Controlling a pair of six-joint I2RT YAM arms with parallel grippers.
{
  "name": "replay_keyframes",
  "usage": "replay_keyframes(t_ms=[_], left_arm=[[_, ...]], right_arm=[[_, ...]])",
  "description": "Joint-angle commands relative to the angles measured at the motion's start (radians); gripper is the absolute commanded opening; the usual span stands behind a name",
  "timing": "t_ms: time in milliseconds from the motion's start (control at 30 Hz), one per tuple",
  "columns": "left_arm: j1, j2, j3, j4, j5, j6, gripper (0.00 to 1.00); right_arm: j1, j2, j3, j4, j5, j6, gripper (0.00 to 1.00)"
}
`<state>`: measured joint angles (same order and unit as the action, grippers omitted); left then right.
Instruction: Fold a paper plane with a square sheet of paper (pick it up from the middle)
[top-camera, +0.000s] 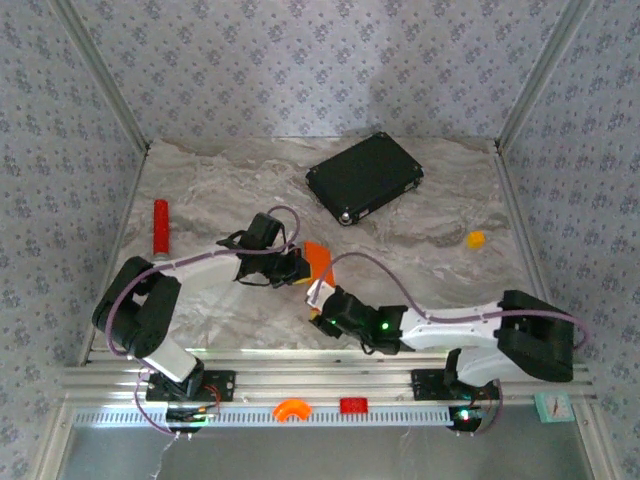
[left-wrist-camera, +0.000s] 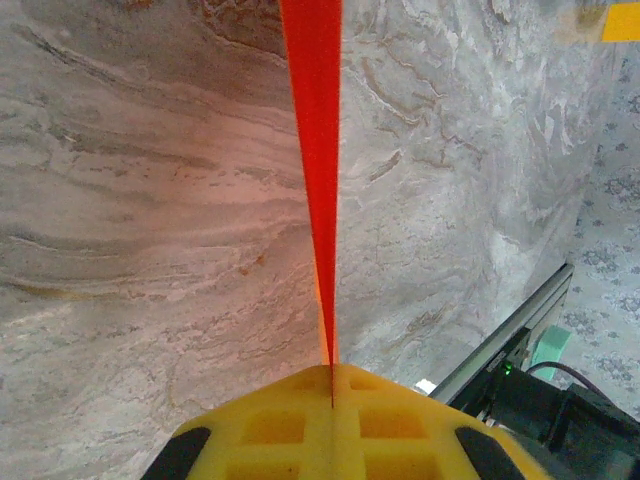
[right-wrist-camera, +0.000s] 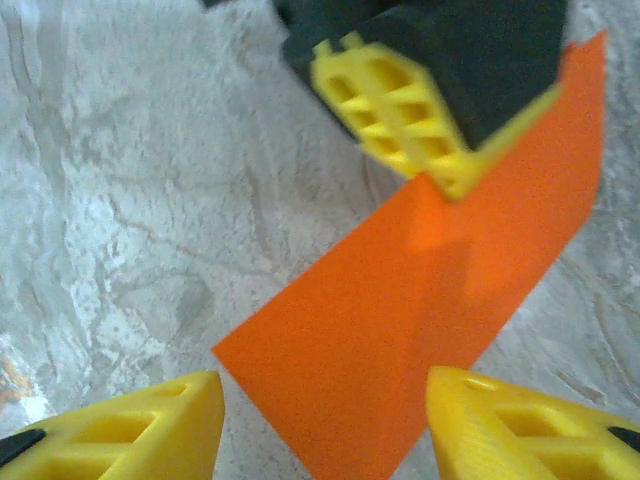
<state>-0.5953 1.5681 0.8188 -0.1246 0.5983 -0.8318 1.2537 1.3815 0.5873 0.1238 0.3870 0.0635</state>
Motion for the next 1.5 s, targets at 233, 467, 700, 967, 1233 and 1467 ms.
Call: replay_keyframes(t_ms=[233, 467, 700, 967, 1233, 1467], left_arm=[[0.004, -0.012, -0.01, 0.017, 0.011, -0.014, 0.0], [0.005, -0.009, -0.006, 0.006, 0.004, -0.008, 0.0], [0.003, -0.008, -0.005, 0.005, 0.003, -0.011, 0.0], [0.003, -0.012, -0.003, -0.002, 0.001, -0.012, 0.0], [0.002, -0.016, -0.003, -0.001, -0.007, -0.015, 0.01], [0.005, -0.047, -0.008, -0.038, -0.083, -0.005, 0.32]], right_arm=[[0.08, 0.208, 0.124, -0.017, 0.369, -0.085, 0.55], [0.082, 0.125, 0.055, 0.038, 0.318, -0.063, 0.42], [0.064, 0.092, 0.037, 0.033, 0.249, -0.04, 0.24], [0.048, 0.099, 0.051, 0.025, 0.217, -0.02, 0.13], [0.03, 0.081, 0.055, -0.013, 0.185, 0.014, 0.04], [-0.095, -0.002, 0.024, -0.002, -0.143, 0.218, 0.03]])
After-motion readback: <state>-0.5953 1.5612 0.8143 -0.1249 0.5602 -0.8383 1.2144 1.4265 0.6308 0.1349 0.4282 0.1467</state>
